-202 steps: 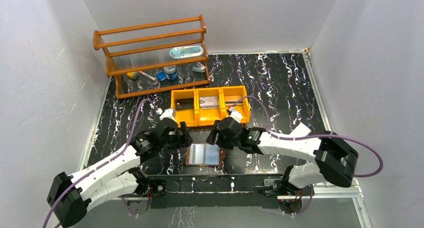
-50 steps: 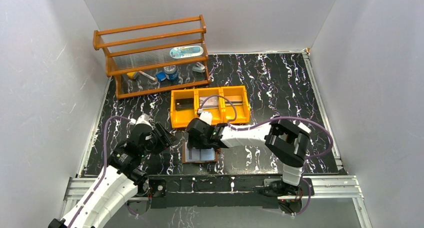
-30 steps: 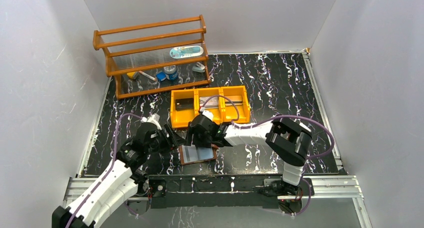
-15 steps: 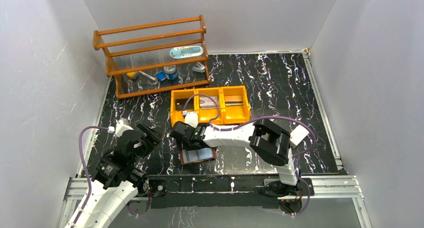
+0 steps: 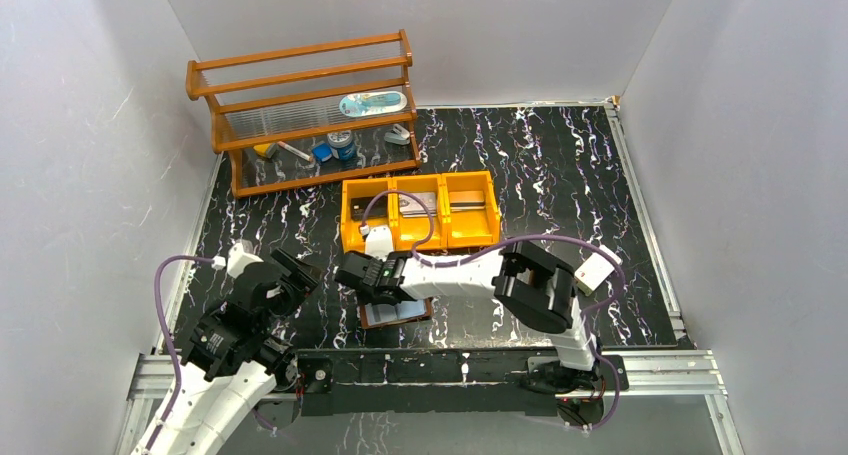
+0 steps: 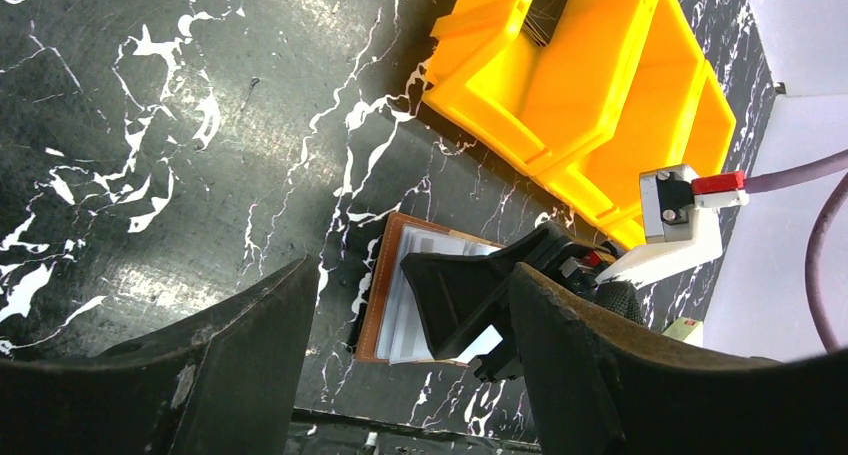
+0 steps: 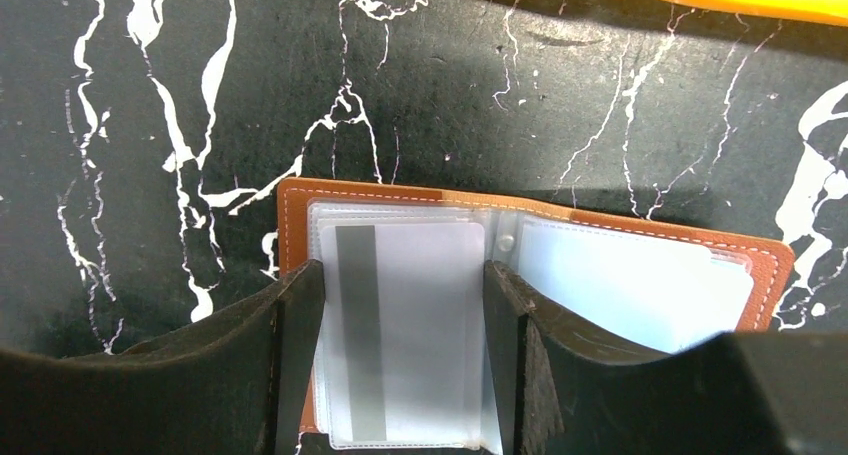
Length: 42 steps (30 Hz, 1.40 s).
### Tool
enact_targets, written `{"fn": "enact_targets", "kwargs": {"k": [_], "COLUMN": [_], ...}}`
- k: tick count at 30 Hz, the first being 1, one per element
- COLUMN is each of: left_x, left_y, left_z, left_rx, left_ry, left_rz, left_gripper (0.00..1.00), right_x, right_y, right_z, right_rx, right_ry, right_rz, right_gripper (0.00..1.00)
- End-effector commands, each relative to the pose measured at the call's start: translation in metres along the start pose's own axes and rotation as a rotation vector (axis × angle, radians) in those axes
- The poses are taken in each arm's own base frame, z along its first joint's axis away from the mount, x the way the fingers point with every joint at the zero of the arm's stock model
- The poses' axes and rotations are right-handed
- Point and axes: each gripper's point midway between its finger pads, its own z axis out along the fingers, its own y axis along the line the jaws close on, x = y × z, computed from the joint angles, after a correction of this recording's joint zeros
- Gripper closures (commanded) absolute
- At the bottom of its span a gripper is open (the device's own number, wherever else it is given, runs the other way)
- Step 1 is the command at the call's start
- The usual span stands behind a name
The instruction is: Take the credit cards out of the card holder
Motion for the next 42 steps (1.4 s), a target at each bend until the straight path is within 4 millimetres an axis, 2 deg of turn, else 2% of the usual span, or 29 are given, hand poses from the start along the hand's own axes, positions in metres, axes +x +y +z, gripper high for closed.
{"fn": "enact_targets", "kwargs": {"k": [1, 5, 13, 15, 17, 18, 19, 23, 28, 35, 40, 42], "left_x": [0.001, 0.020, 0.071, 0.090, 0.121, 0.140, 0.144, 0.149, 0.147, 0.123, 0.117, 0.115], "left_y": [-0.013, -0.024, -0.041, -0.039, -0.036, -0.026, -0.023, -0.025, -0.014, -0.023, -0.025, -0.025], "left_z": [0.000, 0.009, 0.026, 0.030, 0.035, 0.040, 0.041, 0.044, 0.046, 0.040, 0.032, 0.030], "left_rx": [0.047, 0.102, 0.222, 0.241, 0.291, 0.289, 0.282, 0.298, 0.230, 0.236, 0.237, 0.230], "left_ry": [0.017, 0.108, 0.349, 0.437, 0.579, 0.664, 0.683, 0.709, 0.690, 0.567, 0.550, 0.545], "left_rz": [0.036, 0.080, 0.175, 0.190, 0.204, 0.211, 0.217, 0.243, 0.229, 0.209, 0.206, 0.190], "left_gripper": [0.31, 0.30, 0.33, 0.35, 0.43, 0.49, 0.49, 0.57, 0.53, 0.45, 0.44, 0.40], "right_x": [0.031, 0.031, 0.033, 0.034, 0.034, 0.036, 0.036, 0.035, 0.035, 0.033, 0.031, 0.029], "right_y": [-0.015, -0.010, -0.018, -0.020, -0.021, -0.023, -0.023, -0.023, -0.028, -0.031, -0.033, -0.033], "right_z": [0.008, 0.007, 0.009, 0.010, 0.011, 0.011, 0.012, 0.013, 0.014, 0.013, 0.014, 0.014], "right_rx": [-0.048, -0.158, -0.286, -0.295, -0.305, -0.302, -0.302, -0.302, -0.288, -0.286, -0.284, -0.285], "right_ry": [0.116, 0.149, 0.212, 0.221, 0.228, 0.232, 0.233, 0.235, 0.233, 0.228, 0.226, 0.223], "right_rz": [0.007, 0.082, 0.218, 0.236, 0.253, 0.256, 0.258, 0.265, 0.275, 0.287, 0.295, 0.300], "right_gripper": [0.37, 0.37, 0.37, 0.38, 0.38, 0.38, 0.38, 0.38, 0.38, 0.38, 0.38, 0.38]}}
